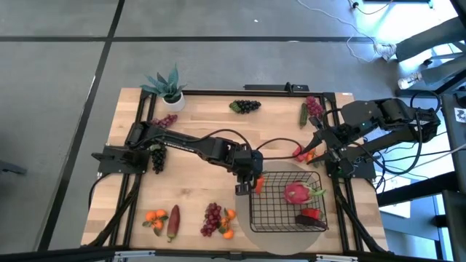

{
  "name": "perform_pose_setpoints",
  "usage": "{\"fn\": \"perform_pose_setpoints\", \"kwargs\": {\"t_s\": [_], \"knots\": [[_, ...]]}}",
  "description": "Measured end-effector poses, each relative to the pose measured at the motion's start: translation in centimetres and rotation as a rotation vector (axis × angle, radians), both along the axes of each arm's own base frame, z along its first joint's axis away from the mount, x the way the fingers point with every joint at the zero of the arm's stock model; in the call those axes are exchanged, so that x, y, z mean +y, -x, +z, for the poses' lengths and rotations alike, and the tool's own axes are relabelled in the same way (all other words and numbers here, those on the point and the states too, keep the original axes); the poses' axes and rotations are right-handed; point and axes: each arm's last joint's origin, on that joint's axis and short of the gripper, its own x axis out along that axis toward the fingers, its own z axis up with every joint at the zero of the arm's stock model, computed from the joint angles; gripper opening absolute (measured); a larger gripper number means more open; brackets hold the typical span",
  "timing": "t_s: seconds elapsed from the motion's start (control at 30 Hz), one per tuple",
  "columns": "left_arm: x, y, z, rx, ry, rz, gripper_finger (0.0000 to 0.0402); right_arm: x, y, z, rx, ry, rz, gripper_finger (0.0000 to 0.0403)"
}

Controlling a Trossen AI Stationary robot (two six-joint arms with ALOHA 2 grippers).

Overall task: Build produce basket
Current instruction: Put the carrot into the wire basket

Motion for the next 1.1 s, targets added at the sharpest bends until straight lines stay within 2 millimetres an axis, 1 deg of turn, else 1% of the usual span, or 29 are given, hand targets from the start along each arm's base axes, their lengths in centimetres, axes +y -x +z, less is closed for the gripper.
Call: {"fn": "perform_pose_setpoints", "kwargs": {"t_s": [0.87, 1.1], "knots": [[-0.01, 0.12, 0.20, 0.000, 0.006, -0.008, 0.0069, -0.02, 0.11, -0.17, 0.020, 0.005, -0.001, 0.0129], [0.10, 0.75, 0.48, 0.036, -0.001, -0.008, 0.0069, -0.03, 0.11, -0.18, 0.022, 0.005, -0.001, 0.0129]]}}
